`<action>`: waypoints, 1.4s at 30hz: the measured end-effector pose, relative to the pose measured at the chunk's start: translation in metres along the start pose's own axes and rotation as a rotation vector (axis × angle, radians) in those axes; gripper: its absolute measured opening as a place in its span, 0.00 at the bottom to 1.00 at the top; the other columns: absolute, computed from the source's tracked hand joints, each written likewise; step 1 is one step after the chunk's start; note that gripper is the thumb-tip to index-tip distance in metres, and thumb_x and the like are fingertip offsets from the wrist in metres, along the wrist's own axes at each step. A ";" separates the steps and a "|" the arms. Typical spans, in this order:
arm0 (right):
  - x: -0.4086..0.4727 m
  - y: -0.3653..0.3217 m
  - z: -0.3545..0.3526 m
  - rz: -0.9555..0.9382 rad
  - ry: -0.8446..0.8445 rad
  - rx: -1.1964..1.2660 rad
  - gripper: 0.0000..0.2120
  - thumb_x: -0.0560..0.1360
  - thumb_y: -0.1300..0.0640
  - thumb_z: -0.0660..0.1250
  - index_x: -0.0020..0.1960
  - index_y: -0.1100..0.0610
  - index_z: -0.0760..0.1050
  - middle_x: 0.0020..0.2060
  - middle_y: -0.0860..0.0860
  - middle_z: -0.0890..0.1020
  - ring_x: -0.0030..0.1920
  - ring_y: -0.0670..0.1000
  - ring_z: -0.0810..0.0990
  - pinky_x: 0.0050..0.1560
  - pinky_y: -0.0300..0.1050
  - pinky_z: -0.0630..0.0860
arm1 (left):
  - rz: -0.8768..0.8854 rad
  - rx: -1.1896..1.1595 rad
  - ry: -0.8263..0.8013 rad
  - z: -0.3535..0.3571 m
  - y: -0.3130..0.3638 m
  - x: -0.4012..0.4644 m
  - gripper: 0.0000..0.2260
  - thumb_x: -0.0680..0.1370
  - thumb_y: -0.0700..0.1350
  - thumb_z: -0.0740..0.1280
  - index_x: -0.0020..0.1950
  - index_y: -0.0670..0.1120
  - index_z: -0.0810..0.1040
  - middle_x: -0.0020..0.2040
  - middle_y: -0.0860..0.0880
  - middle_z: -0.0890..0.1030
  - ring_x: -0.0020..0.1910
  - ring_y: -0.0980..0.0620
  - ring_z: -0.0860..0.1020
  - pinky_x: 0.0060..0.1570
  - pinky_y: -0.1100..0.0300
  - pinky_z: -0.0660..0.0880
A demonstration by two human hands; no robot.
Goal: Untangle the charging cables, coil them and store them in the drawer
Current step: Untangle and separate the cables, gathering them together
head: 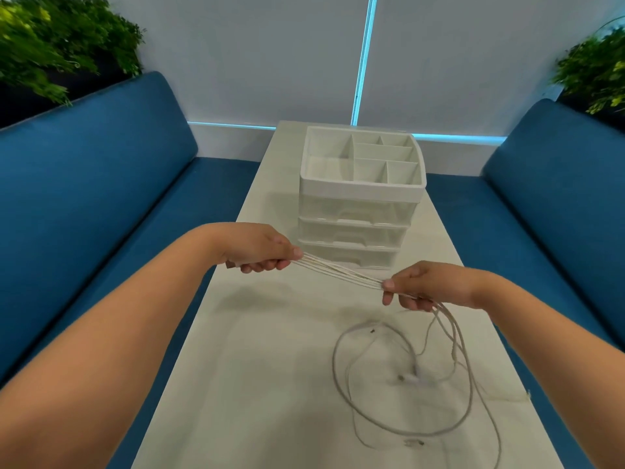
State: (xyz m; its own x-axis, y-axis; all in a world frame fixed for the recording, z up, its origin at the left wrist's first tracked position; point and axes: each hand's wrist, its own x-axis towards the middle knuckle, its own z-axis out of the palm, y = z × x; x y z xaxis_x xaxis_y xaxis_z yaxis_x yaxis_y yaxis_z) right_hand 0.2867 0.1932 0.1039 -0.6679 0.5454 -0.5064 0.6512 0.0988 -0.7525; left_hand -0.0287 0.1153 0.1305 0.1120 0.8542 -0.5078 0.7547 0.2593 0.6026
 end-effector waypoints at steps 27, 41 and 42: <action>0.014 0.040 0.024 -0.065 0.239 0.172 0.19 0.78 0.43 0.62 0.39 0.56 0.79 0.27 0.47 0.66 0.29 0.48 0.62 0.33 0.38 0.63 | 0.011 0.363 0.223 -0.013 -0.007 0.009 0.20 0.81 0.61 0.58 0.41 0.47 0.76 0.39 0.49 0.76 0.37 0.52 0.72 0.40 0.59 0.70; 0.039 0.048 0.040 0.086 0.449 -0.304 0.28 0.79 0.35 0.55 0.34 0.56 0.73 0.28 0.48 0.74 0.30 0.47 0.71 0.36 0.39 0.67 | 0.028 0.523 0.283 -0.020 0.003 0.013 0.20 0.82 0.62 0.56 0.42 0.49 0.76 0.41 0.51 0.78 0.39 0.53 0.73 0.39 0.59 0.68; 0.036 0.051 0.041 0.020 0.409 -0.190 0.26 0.79 0.37 0.57 0.34 0.56 0.72 0.27 0.47 0.72 0.29 0.46 0.68 0.35 0.36 0.66 | 0.020 0.519 0.282 -0.022 0.000 0.011 0.20 0.82 0.62 0.57 0.42 0.49 0.77 0.40 0.51 0.77 0.39 0.53 0.73 0.39 0.59 0.68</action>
State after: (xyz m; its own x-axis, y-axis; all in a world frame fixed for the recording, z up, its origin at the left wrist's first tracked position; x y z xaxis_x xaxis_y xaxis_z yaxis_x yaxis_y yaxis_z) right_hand 0.2812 0.1834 0.0298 -0.4820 0.8293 -0.2827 0.7426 0.2155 -0.6341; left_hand -0.0414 0.1348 0.1384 0.0065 0.9618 -0.2736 0.9797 0.0487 0.1943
